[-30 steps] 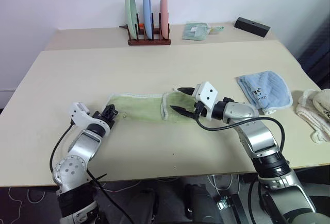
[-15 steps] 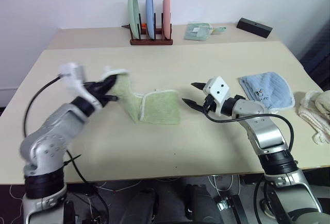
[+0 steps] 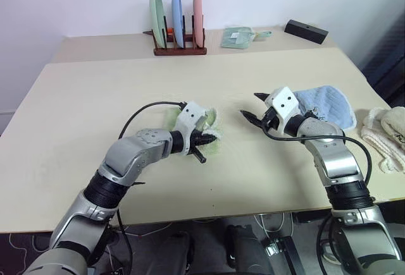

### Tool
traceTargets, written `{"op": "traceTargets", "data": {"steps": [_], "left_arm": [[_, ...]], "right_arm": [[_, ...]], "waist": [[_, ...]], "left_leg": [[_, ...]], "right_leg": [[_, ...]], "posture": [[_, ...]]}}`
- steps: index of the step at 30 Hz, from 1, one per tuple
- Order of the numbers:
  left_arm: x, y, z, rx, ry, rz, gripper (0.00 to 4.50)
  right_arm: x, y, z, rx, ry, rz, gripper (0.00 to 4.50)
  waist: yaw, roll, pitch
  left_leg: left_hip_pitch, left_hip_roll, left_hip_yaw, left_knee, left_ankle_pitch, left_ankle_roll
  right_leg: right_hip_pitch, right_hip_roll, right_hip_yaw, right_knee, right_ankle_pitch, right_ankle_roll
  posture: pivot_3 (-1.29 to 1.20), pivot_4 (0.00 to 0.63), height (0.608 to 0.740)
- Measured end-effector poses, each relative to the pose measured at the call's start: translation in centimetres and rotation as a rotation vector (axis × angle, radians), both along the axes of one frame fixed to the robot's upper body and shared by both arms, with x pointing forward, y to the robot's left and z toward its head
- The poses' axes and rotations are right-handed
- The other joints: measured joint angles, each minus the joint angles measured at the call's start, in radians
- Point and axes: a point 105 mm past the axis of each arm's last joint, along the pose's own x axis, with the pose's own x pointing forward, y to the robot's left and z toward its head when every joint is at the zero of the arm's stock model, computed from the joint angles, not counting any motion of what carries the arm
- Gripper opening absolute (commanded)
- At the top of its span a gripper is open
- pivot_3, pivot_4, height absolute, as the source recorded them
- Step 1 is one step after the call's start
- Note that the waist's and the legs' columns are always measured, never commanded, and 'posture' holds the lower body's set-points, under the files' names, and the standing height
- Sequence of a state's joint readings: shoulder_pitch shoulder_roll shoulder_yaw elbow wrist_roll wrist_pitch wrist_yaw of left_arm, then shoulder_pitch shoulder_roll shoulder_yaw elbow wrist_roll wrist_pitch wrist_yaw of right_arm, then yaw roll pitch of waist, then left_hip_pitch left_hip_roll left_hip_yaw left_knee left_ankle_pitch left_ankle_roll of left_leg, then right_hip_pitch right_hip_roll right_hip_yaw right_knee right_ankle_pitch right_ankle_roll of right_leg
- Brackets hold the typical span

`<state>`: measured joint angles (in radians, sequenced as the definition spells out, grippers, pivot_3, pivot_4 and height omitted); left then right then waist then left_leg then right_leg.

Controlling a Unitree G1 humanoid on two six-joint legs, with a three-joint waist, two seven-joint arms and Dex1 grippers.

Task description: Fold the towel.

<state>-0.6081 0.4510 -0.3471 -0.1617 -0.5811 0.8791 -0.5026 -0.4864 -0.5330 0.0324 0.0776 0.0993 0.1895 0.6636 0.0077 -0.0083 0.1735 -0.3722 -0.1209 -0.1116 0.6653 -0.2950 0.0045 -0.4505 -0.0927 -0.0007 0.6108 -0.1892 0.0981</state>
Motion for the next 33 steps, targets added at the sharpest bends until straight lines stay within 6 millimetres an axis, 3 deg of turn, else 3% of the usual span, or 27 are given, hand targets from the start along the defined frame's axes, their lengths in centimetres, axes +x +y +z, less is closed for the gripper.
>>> {"op": "traceTargets", "data": {"steps": [1, 4, 5, 8, 11, 14, 16, 18, 22, 28, 33], "left_arm": [[-0.1, -0.1, 0.0, -0.002, 0.001, -0.013, 1.37], [-0.6, -0.2, 0.1, -0.023, 0.009, -0.044, 3.06], [-0.9, -0.1, 0.4, -0.044, 0.011, -0.054, 3.4], [-1.8, 1.1, 2.2, -0.135, -0.03, -0.074, 3.4], [-1.2, 3.1, 5.1, -0.217, -0.147, -0.014, 3.46], [-0.4, 4.9, 7.5, -0.328, -0.221, 0.087, 2.62], [0.2, 6.2, 8.1, -0.351, -0.262, 0.175, 1.65], [1.3, 7.6, 8.0, -0.292, -0.31, 0.282, 0.69], [2.9, 10.5, 5.5, -0.136, -0.321, 0.426, 0.69], [2.0, 9.3, 1.0, -0.086, -0.203, 0.347, 0.69], [2.1, 9.5, -1.7, -0.037, -0.169, 0.347, 0.69]], "right_arm": [[0.0, 0.0, -0.1, 0.0, 0.003, -0.001, 3.29], [0.0, 0.0, -0.2, -0.004, 0.004, -0.005, 3.29], [0.0, 0.0, -0.2, -0.005, 0.003, -0.005, 3.29], [0.0, 0.0, -0.1, -0.007, 0.001, -0.006, 3.29], [0.1, 0.1, 0.2, -0.008, -0.004, 0.001, 2.45], [0.4, 0.5, 1.0, -0.002, -0.017, 0.017, 0.89], [0.5, 1.1, 1.7, 0.021, -0.02, 0.035, 0.0], [0.6, 2.1, 2.4, 0.074, -0.007, 0.068, 0.0], [-0.6, 6.1, 3.1, 0.183, 0.053, 0.193, 0.0], [-2.3, 12.0, 0.2, 0.166, 0.183, 0.327, 0.0], [-2.3, 11.2, -4.4, 0.132, 0.295, 0.275, 0.0]], "waist": [[0.001, 0.0, 0.0], [0.001, 0.0, 0.0], [0.0, 0.0, 0.0], [-0.004, 0.0, 0.0], [-0.001, 0.0, 0.0], [0.004, 0.0, 0.0], [0.004, 0.0, 0.0], [0.004, 0.0, 0.0], [0.001, 0.0, 0.0], [0.005, 0.0, 0.0], [0.003, 0.0, 0.0]], "left_leg": [[0.0, 0.0, 0.0, 0.0, 0.0, 0.0], [0.0, 0.0, 0.0, 0.0, 0.0, 0.0], [0.0, 0.0, 0.0, 0.0, 0.0, 0.0], [-0.001, 0.001, 0.0, 0.0, 0.0, 0.0], [-0.001, 0.001, 0.0, 0.0, 0.0, -0.001], [-0.001, 0.001, 0.0, 0.0, 0.0, 0.0], [-0.001, 0.001, 0.0, 0.0, 0.0, 0.0], [0.0, 0.001, 0.0, 0.0, 0.0, -0.001], [-0.001, 0.001, 0.0, 0.0, 0.0, -0.001], [-0.001, 0.001, 0.0, 0.0, 0.0, 0.0], [-0.001, -0.001, -0.001, 0.0, 0.0, 0.0]], "right_leg": [[0.0, 0.0, 0.0, 0.0, 0.0, 0.0], [0.0, 0.0, 0.0, 0.0, 0.0, 0.0], [0.0, 0.0, 0.0, 0.0, 0.0, 0.0], [-0.001, -0.001, 0.0, 0.0, 0.0, 0.0], [-0.001, -0.001, 0.0, 0.0, 0.0, 0.0], [-0.001, -0.001, 0.0, 0.0, 0.0, 0.0], [-0.001, -0.001, 0.0, 0.0, 0.0, 0.0], [-0.001, -0.001, 0.0, 0.0, 0.0, 0.0], [-0.001, 0.001, 0.0, 0.0, 0.0, 0.0], [-0.001, 0.0, 0.0, 0.001, 0.0, 0.0], [-0.001, 0.0, 0.0, 0.001, 0.0, 0.0]], "posture": [[0.0, 0.15, 0.74], [0.0, 0.15, 0.74], [0.0, 0.15, 0.74], [0.0, 0.15, 0.74], [0.0, 0.15, 0.74], [0.0, 0.15, 0.74], [0.0, 0.15, 0.74], [0.0, 0.15, 0.74], [0.0, 0.15, 0.74], [0.0, 0.15, 0.74], [0.0, 0.15, 0.74]]}}
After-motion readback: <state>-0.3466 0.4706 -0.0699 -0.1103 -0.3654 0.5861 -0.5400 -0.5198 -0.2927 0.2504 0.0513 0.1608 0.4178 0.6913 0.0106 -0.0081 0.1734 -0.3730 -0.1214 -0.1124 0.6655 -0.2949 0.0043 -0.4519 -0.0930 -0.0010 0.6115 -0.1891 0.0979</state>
